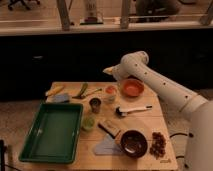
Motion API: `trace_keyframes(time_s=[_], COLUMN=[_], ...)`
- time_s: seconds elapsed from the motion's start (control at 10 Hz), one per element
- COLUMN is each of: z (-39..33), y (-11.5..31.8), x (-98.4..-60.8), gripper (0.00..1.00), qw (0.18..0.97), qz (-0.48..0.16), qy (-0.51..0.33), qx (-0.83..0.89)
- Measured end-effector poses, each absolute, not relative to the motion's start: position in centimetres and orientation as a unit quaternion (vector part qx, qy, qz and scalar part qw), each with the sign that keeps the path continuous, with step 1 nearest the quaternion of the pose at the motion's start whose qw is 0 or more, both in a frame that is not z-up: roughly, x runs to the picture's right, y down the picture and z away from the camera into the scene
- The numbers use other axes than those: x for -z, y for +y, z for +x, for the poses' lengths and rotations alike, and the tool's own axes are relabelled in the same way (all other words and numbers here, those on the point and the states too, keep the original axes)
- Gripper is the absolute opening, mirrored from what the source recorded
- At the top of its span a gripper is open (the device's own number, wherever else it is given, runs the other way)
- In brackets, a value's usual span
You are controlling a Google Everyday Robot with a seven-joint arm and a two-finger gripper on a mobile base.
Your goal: Place apple in paper cup
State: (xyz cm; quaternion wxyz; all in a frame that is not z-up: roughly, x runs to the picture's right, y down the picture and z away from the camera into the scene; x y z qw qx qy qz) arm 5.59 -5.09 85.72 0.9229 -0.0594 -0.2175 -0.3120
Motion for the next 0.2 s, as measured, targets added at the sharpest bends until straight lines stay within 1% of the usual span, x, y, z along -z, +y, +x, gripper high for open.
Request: trace_keyframes(time_s=[0.2], z=[5.83], y=[-4.81], x=[-85.79], gripper=[0.8], qw=[0.923], qz=[-0.064], qy=[-0.218], qx=[0.311])
